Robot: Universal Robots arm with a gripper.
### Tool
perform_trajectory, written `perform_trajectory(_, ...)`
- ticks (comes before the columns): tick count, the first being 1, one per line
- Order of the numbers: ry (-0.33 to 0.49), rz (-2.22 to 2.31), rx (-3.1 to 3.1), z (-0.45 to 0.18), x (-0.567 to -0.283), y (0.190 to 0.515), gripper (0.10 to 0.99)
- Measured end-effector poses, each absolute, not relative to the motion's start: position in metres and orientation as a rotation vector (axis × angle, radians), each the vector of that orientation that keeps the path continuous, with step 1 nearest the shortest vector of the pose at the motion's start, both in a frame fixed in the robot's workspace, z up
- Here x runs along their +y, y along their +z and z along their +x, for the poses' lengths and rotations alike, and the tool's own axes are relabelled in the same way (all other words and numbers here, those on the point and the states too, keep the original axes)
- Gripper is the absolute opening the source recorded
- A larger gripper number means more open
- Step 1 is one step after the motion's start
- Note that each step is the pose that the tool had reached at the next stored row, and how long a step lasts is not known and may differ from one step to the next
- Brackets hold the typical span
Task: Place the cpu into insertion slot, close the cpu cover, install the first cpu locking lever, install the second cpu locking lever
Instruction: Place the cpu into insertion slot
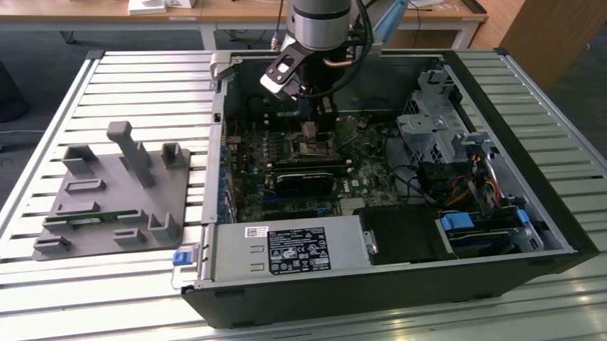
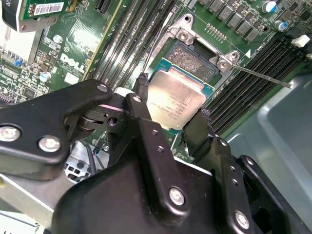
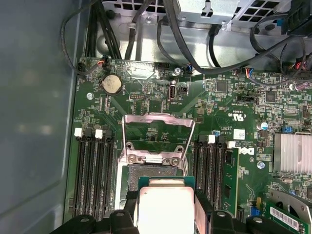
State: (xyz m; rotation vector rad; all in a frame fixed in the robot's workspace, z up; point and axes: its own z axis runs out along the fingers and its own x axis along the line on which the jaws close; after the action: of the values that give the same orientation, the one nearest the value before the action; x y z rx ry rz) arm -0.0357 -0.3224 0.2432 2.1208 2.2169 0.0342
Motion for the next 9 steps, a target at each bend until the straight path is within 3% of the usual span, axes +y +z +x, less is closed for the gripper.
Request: perform_trajectory(9,0.034,2.121,2.217,-0.0357,-0.3224,0.2406,0.541)
